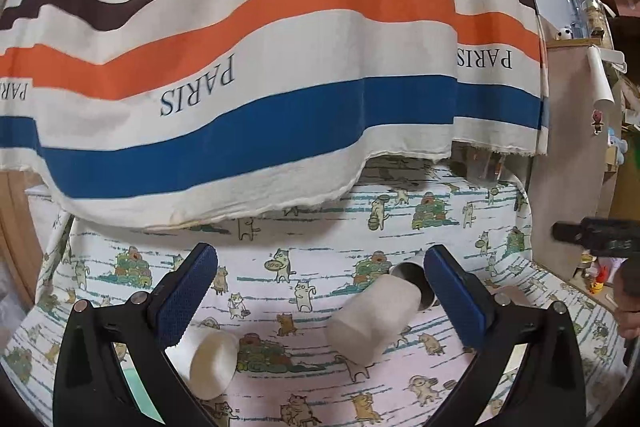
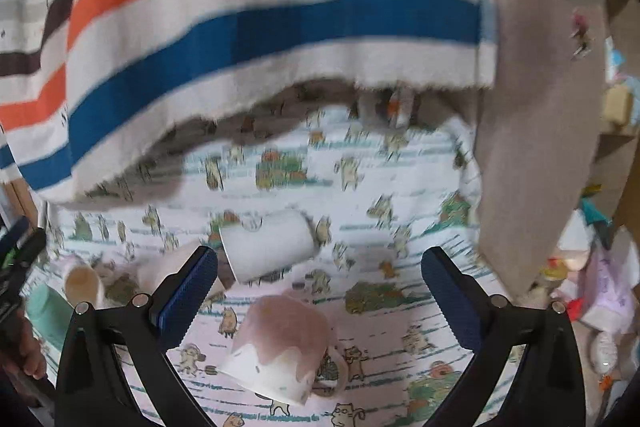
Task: Flip cup upside down
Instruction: 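Move the right gripper toward the pink mug lying on its side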
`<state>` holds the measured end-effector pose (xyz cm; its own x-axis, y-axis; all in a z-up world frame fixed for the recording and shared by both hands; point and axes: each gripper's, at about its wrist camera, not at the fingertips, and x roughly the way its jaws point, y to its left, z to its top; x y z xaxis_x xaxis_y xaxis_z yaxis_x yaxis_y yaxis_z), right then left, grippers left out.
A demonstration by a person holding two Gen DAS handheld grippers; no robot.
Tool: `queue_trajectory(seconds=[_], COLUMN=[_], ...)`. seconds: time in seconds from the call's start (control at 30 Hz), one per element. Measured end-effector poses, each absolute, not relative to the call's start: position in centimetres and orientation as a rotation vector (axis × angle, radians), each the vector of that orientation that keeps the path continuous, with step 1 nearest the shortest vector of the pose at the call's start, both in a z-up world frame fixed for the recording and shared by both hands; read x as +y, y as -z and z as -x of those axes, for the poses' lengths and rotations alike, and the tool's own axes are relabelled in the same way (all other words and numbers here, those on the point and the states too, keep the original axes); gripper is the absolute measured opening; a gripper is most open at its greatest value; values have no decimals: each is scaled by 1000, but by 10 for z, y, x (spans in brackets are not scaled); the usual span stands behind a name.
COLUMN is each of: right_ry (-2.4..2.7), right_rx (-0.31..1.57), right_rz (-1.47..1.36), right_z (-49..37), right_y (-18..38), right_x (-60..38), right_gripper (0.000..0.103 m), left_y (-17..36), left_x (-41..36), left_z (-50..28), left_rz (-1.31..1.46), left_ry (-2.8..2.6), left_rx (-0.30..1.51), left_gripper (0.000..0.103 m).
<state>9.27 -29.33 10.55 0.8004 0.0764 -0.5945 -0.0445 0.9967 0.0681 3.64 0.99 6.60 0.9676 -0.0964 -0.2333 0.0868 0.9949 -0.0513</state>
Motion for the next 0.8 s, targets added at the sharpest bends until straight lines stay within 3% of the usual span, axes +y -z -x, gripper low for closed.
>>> queue_trajectory(seconds=[0.27, 0.8], right_ry=[-155, -261], right_rx=[784, 827], right_rz=[-165, -242], right_z=[-115, -113], right_y=[-47, -34], right_x=[-300, -298], right_gripper=[103, 103], left_y=[-33, -24], left_x=[25, 15], left_z=[-48, -52], left_rz=[136, 110], left_ry=[90, 104], left_rx=[318, 354], left_gripper=[103, 103])
